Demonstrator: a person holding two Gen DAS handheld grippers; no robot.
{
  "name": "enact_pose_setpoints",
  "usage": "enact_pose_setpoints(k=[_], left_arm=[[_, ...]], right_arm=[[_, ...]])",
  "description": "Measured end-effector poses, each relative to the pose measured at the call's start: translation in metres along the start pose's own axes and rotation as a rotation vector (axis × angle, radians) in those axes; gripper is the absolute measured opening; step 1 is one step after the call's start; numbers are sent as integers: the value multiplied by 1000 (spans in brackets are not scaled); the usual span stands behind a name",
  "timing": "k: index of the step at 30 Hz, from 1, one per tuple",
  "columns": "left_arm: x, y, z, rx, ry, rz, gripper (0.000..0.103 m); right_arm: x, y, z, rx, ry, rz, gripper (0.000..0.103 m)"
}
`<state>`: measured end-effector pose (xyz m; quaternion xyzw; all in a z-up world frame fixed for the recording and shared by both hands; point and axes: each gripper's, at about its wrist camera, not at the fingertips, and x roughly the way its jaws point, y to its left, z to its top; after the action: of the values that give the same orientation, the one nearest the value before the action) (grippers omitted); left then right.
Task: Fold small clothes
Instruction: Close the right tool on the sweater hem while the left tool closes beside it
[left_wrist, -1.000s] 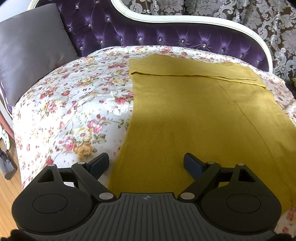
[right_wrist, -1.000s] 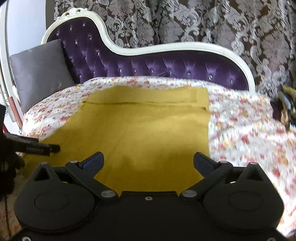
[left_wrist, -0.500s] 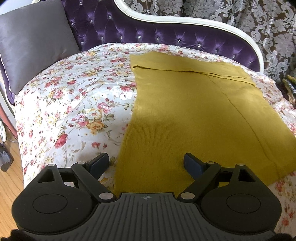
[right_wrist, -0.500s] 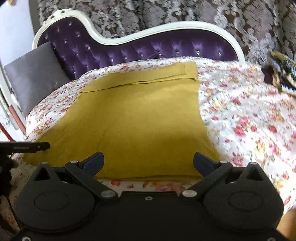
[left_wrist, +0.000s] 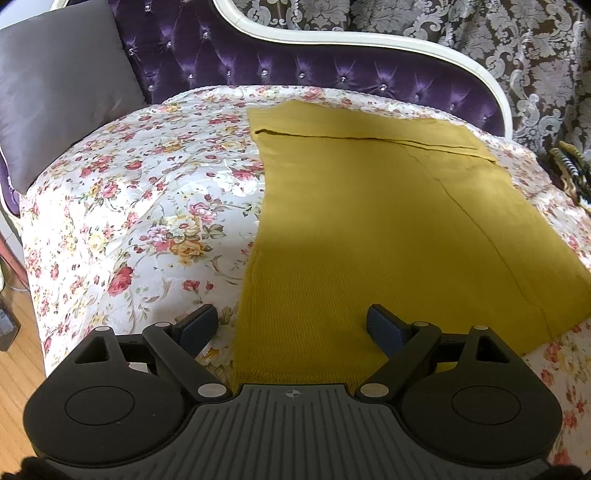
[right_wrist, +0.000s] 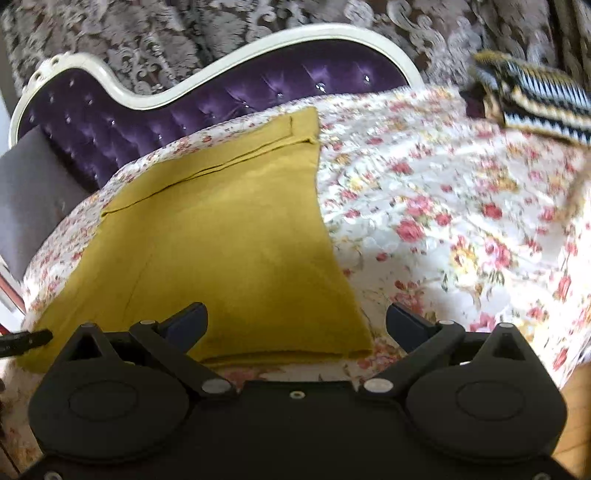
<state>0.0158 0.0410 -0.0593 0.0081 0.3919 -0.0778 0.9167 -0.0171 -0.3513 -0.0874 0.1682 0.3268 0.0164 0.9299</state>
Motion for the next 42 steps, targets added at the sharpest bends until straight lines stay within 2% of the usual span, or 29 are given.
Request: enact_pose_setpoints(k=[2,5,7,11,16,21,26,30,31,33,35,36,42], left_arm=[[0,-1,0,6,-2,-5,85],[-2,-1,0,19,-10,-29,74],[-3,-3,0,28,-14,-35,67],[-3,-3,0,32,-14,-36,61],[-7,-3,1,34,-2,-35,60],[-14,0,-2,21,17,-39,60],[-18,3,-4,3,45,-53,59],[-18,3,-4,1,26,-77,39],[-17,3,-3,1,18,-83,26],[-17,5,-3,-4,5,-123,11],[-16,6,-3,-15,2,-145,9],[-16,6,-3,-15,-4,-150,9],[-20,8,-3,-52,-28,-182,8]], right_arm=[[2,-5,-1,34,15,30,102],[4,-9,-2,74,35,72,100],[7,-9,-3,89,48,83,89],[6,-7,-4,85,46,84,83],[0,-7,-2,78,14,74,68],[-5,-7,-2,70,-6,81,62],[-12,-8,-3,83,-31,86,49],[-14,-7,-3,86,-56,82,48],[-14,-7,-3,90,-64,81,48],[-15,-8,-2,102,-81,78,47],[-16,-7,0,83,-94,80,23],[-16,-4,1,68,-98,68,17],[-17,1,10,55,-122,106,17]])
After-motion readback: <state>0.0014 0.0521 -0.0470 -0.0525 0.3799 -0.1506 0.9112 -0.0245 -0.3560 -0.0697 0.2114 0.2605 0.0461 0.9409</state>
